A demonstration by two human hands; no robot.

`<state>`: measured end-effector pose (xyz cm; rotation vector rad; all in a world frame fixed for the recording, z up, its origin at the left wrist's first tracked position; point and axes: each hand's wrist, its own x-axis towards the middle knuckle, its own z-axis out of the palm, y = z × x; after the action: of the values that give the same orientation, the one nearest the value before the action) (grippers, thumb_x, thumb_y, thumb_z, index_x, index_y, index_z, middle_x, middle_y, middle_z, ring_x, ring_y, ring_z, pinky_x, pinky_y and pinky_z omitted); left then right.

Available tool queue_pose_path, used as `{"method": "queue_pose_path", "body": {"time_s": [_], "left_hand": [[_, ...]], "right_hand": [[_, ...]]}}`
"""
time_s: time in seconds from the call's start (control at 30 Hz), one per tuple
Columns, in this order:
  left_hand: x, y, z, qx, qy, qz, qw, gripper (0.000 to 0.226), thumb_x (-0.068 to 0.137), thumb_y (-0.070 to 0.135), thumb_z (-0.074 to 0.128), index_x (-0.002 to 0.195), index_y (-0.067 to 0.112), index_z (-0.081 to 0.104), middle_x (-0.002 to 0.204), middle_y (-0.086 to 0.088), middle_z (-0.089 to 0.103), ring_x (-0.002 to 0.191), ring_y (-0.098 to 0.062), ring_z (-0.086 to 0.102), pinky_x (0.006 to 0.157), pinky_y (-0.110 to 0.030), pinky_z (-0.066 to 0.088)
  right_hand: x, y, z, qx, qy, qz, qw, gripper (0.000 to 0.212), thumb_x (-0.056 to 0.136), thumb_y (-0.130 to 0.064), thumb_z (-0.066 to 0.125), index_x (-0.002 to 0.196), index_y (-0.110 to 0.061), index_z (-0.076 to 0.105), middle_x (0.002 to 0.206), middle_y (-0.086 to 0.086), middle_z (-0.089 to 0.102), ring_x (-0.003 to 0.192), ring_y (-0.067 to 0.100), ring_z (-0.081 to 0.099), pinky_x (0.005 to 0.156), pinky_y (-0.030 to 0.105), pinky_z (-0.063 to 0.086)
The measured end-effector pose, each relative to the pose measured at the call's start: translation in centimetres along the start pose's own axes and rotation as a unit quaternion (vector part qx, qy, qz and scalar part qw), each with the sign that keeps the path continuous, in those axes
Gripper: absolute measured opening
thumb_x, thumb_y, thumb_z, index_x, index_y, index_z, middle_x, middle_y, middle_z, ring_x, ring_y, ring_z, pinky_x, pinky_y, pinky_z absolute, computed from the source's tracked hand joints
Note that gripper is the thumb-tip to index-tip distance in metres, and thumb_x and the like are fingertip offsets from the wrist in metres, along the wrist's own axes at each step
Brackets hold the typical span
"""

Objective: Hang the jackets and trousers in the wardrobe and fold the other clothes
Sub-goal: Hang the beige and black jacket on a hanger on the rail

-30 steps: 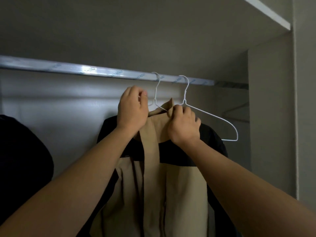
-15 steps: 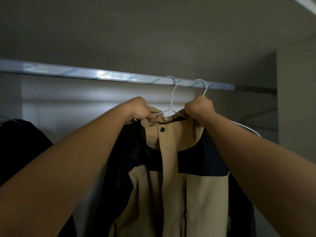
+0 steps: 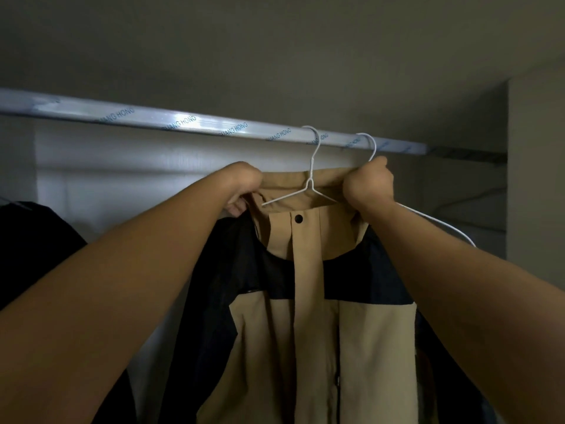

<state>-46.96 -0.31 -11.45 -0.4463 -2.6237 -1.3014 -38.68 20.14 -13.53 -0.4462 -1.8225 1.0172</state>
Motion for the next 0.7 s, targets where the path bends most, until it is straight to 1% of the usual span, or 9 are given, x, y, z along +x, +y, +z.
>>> {"method": "queue_pose_path", "body": {"time_s": [0.1, 0.17, 0.23, 0.3, 0.4, 0.47, 0.57, 0.63, 0.7], "left_hand": [[-0.4, -3.2, -0.6, -0.136, -0.032, 0.042, 0.989, 0.029, 0.095, 0.043, 0.055, 0.1, 0.016, 0.065, 0.09, -0.007, 0.067, 0.064, -0.015, 0.059, 0.057, -0.024, 0.045], [-0.5, -5.9, -0.1, -0.247, 0.003, 0.103, 0.963, 0.042, 0.097, 0.055, 0.053, 0.1, 0.016, 0.069, 0.092, -0.005, 0.071, 0.071, -0.015, 0.068, 0.064, -0.023, 0.052], [-0.9, -8.4, 1.1, -0.308, 0.071, 0.15, 0.937, 0.04, 0.1, 0.048, 0.054, 0.094, 0.014, 0.072, 0.089, -0.005, 0.075, 0.086, -0.02, 0.072, 0.076, -0.026, 0.055], [-1.2, -10.8, 2.6, -0.238, 0.142, 0.186, 0.943, 0.023, 0.099, 0.036, 0.057, 0.093, 0.019, 0.072, 0.091, 0.002, 0.075, 0.091, -0.016, 0.07, 0.082, -0.029, 0.053], [-1.4, -13.5, 4.3, -0.196, 0.179, 0.159, 0.951, 0.014, 0.099, 0.026, 0.06, 0.112, 0.022, 0.062, 0.107, 0.005, 0.067, 0.098, -0.009, 0.064, 0.085, -0.028, 0.051], [-1.4, -14.7, 5.0, -0.258, 0.176, 0.117, 0.943, 0.017, 0.1, 0.025, 0.059, 0.116, 0.02, 0.057, 0.112, -0.002, 0.065, 0.105, -0.02, 0.064, 0.092, -0.037, 0.052], [-1.7, -15.3, 5.1, -0.333, 0.162, 0.116, 0.922, 0.014, 0.099, 0.019, 0.062, 0.108, 0.027, 0.056, 0.112, -0.003, 0.064, 0.111, -0.028, 0.063, 0.098, -0.041, 0.051], [-2.0, -15.9, 5.0, -0.309, 0.133, 0.149, 0.93, 0.03, 0.09, 0.023, 0.07, 0.117, 0.028, 0.057, 0.115, 0.0, 0.066, 0.109, -0.021, 0.065, 0.098, -0.041, 0.053], [-2.3, -16.5, 4.9, -0.253, 0.122, 0.174, 0.944, 0.05, 0.083, 0.027, 0.077, 0.127, 0.027, 0.054, 0.121, 0.003, 0.067, 0.112, -0.014, 0.065, 0.1, -0.039, 0.052]], "right_hand": [[-3.4, 0.8, 0.8, -0.043, 0.09, -0.148, 0.984, 0.032, 0.092, -0.018, 0.05, 0.124, -0.016, 0.047, 0.133, 0.013, 0.046, 0.126, 0.037, 0.044, 0.108, 0.054, 0.036], [-5.6, 1.6, 1.5, -0.134, 0.158, -0.291, 0.934, 0.031, 0.09, -0.028, 0.056, 0.12, -0.02, 0.05, 0.131, 0.01, 0.045, 0.127, 0.032, 0.041, 0.112, 0.056, 0.026], [-7.4, 2.0, 2.7, -0.207, 0.16, -0.43, 0.864, 0.026, 0.093, -0.039, 0.051, 0.112, -0.021, 0.054, 0.128, 0.009, 0.047, 0.126, 0.03, 0.041, 0.113, 0.061, 0.021], [-8.9, 1.7, 4.4, -0.25, 0.128, -0.499, 0.82, 0.034, 0.097, -0.049, 0.045, 0.101, -0.02, 0.062, 0.117, 0.009, 0.057, 0.116, 0.031, 0.049, 0.11, 0.059, 0.023], [-10.4, -0.4, 6.4, -0.254, 0.041, -0.441, 0.86, 0.06, 0.095, -0.071, 0.033, 0.07, -0.024, 0.062, 0.073, 0.003, 0.063, 0.072, 0.027, 0.059, 0.077, 0.044, 0.043], [-10.2, -1.5, 7.4, -0.259, -0.058, -0.35, 0.898, 0.066, 0.088, -0.08, 0.03, 0.058, -0.024, 0.048, 0.061, -0.004, 0.046, 0.054, 0.019, 0.043, 0.059, 0.032, 0.036], [-9.4, -2.6, 8.0, -0.277, -0.129, -0.304, 0.902, 0.047, 0.088, -0.064, 0.05, 0.08, -0.021, 0.067, 0.085, 0.004, 0.064, 0.076, 0.027, 0.061, 0.065, 0.032, 0.041], [-9.2, -3.6, 8.4, -0.275, -0.145, -0.285, 0.907, 0.034, 0.085, -0.046, 0.058, 0.102, -0.018, 0.069, 0.106, 0.009, 0.069, 0.094, 0.031, 0.066, 0.069, 0.033, 0.042], [-9.0, -4.6, 8.8, -0.271, -0.174, -0.248, 0.914, 0.032, 0.084, -0.032, 0.06, 0.11, -0.015, 0.066, 0.115, 0.011, 0.068, 0.102, 0.032, 0.066, 0.072, 0.033, 0.045]]}}
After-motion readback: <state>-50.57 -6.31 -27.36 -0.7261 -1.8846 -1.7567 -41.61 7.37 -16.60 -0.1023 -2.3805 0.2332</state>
